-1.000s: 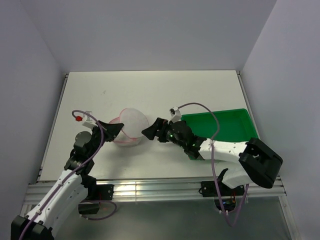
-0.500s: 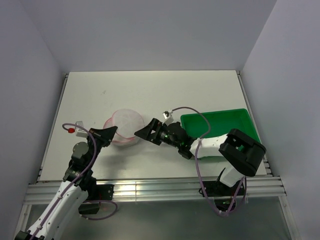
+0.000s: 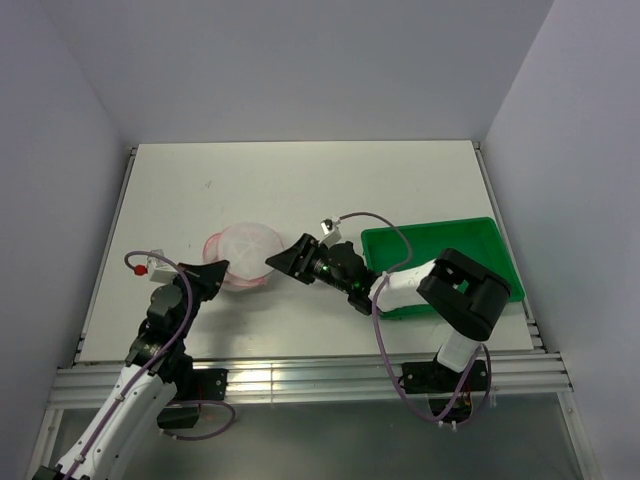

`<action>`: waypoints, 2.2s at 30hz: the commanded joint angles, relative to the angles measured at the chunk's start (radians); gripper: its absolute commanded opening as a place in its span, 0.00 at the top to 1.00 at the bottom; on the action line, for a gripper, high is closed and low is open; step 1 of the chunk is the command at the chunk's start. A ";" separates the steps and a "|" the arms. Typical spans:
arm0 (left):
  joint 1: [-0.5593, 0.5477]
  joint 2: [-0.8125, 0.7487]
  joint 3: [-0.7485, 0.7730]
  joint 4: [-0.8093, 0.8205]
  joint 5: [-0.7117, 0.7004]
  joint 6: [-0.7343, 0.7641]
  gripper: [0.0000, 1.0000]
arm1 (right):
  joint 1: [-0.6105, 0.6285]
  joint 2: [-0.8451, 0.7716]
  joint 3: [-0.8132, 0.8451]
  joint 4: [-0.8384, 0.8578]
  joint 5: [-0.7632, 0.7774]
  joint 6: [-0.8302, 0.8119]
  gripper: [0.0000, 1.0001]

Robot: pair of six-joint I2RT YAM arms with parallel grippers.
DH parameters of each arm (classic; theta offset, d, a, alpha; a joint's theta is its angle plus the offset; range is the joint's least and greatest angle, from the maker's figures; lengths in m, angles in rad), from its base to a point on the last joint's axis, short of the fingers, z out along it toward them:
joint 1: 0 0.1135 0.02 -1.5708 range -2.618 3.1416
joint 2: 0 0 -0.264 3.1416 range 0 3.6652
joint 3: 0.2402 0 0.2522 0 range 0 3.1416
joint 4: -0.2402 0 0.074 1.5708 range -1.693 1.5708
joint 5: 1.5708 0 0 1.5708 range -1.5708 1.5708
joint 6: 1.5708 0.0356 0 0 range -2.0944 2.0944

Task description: Place the bra in the laundry bag and zip it closed

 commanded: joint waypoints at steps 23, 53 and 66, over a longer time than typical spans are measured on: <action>0.003 -0.012 0.049 -0.086 -0.056 0.014 1.00 | -0.017 0.130 0.165 -0.001 0.019 0.021 0.25; -0.407 0.168 0.219 -0.181 -0.007 0.085 0.64 | 0.009 0.024 0.133 -0.081 0.194 -0.064 1.00; -0.495 0.460 0.093 0.262 -0.183 -0.047 0.48 | 0.024 -0.011 0.104 -0.085 0.191 -0.091 1.00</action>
